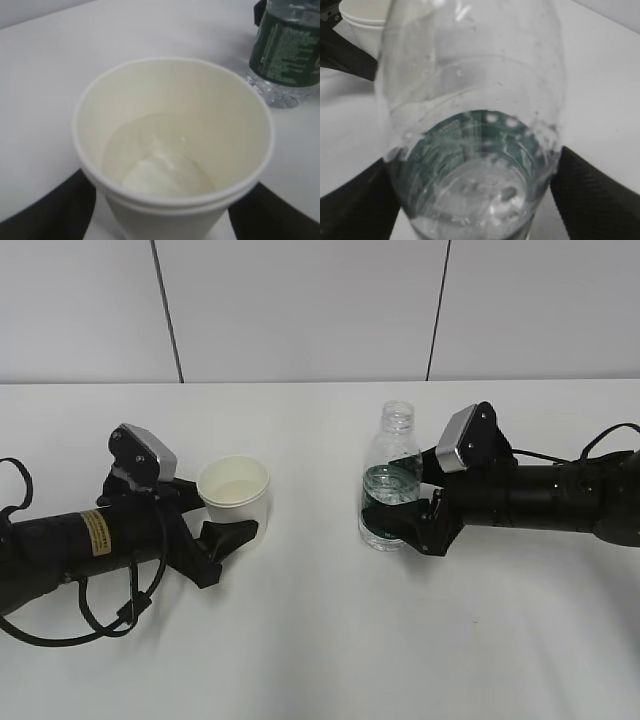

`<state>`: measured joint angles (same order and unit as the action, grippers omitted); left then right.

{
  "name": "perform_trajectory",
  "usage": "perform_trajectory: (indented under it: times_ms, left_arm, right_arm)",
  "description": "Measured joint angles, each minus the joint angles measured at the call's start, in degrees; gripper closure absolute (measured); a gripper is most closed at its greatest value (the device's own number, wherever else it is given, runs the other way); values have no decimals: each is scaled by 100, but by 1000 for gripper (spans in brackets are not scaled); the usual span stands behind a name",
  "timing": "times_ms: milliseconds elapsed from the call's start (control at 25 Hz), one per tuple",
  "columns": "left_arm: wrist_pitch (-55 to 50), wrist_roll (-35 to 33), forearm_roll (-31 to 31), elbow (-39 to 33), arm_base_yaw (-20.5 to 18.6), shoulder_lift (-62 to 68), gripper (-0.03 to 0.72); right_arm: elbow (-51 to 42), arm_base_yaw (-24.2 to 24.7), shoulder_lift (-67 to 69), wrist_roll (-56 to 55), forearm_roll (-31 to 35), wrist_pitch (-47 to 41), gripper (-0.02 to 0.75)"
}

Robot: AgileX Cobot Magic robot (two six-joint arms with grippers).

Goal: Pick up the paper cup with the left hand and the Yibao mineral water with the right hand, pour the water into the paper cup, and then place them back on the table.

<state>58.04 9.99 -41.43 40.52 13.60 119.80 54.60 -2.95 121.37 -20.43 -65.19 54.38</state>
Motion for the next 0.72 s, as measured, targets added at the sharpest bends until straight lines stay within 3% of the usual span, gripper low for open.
perform_trajectory:
  times_ms: [480, 720]
  left_arm:
    - [-993, 228, -280, 0, 0, -366, 148]
    - [-2054, 865, -630, 0, 0, -950, 147]
  right_arm:
    - [0, 130, -92, -500, -521, -286, 59]
    - [0, 412, -697, -1423, -1619, -1040, 68]
